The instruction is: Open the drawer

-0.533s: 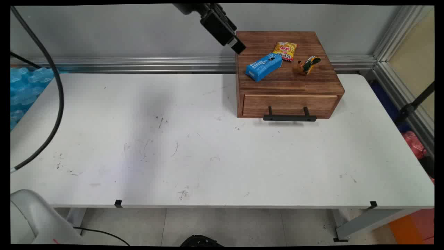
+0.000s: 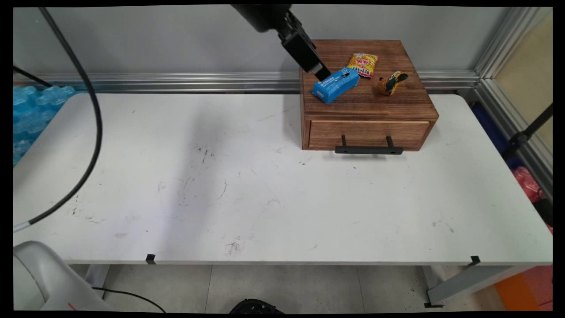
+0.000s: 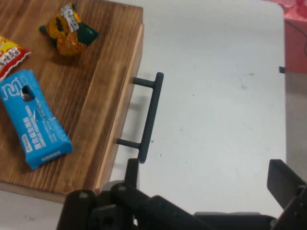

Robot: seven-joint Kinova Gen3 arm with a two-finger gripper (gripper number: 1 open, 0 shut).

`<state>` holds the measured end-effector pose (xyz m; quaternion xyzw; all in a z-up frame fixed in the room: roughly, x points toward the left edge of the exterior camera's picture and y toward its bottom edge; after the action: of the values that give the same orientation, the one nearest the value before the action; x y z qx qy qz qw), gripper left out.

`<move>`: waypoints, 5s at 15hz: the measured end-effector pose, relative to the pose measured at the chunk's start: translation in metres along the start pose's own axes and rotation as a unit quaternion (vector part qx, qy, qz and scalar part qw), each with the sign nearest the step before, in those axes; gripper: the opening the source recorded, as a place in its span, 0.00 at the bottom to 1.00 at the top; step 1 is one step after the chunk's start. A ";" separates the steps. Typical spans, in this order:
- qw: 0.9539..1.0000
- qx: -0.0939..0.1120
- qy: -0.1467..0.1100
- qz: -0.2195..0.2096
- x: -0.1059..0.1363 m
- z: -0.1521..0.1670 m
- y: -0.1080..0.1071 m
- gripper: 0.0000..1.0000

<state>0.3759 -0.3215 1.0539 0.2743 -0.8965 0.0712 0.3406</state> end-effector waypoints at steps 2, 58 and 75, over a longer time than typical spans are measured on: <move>1.000 0.005 -0.007 -0.001 0.004 0.011 0.002 1.00; 0.978 0.005 -0.189 0.085 0.026 0.351 0.004 1.00; 0.973 -0.021 -0.196 0.120 0.017 0.352 0.026 1.00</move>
<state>0.1503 -0.4182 0.7998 0.1666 -0.9734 0.0374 0.1528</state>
